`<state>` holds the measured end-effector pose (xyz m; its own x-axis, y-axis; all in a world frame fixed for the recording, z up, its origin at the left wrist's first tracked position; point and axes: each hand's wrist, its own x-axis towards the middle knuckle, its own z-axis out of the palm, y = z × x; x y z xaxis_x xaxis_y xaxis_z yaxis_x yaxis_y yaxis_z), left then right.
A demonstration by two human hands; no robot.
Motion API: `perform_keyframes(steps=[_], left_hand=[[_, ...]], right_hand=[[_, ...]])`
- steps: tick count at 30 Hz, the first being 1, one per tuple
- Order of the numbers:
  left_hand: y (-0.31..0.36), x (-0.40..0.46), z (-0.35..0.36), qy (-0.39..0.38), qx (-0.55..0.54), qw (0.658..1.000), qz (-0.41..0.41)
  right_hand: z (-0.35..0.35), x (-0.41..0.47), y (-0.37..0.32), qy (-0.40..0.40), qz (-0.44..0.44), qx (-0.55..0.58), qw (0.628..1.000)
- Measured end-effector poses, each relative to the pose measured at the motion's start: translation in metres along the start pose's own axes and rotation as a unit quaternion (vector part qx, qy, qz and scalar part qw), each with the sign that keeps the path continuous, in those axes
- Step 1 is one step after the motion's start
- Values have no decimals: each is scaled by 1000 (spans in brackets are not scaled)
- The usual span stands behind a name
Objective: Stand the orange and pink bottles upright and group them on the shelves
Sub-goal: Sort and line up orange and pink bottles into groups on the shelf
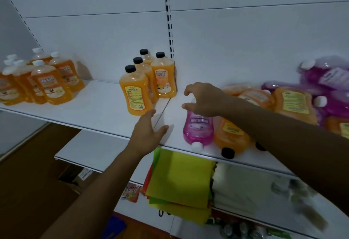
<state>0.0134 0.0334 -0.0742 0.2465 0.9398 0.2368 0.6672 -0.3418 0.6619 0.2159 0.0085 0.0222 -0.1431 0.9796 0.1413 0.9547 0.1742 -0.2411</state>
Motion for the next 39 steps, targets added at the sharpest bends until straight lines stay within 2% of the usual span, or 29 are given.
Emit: perform_keyframes(steps=[6,18,23,28,31,35,37,39], left_hand=[[34,3,25,-88,-30,995,42],[40,79,50,-184,-107,975,69],[34,88,65,-216,-118,961,126],[23,93,72,-181,-157,959,149],[18,89,61,-170,-258,945,110],[12,79,30,-170,-336,923,72],[5,70,15,-195,-328,920,83],[0,58,6,-239,-332,910,72]], right_hand=[[0,-36,3,-57,-15,-87,994],[16,-45,1,-165,-53,-238,956],[32,-44,-1,-143,-58,-286,946],[38,-54,-5,-115,-62,-276,952],[40,-62,-4,-89,-54,-219,970],[40,-70,-12,6,-23,29,999],[34,-74,-19,52,12,176,983],[26,-77,-24,74,46,314,945]])
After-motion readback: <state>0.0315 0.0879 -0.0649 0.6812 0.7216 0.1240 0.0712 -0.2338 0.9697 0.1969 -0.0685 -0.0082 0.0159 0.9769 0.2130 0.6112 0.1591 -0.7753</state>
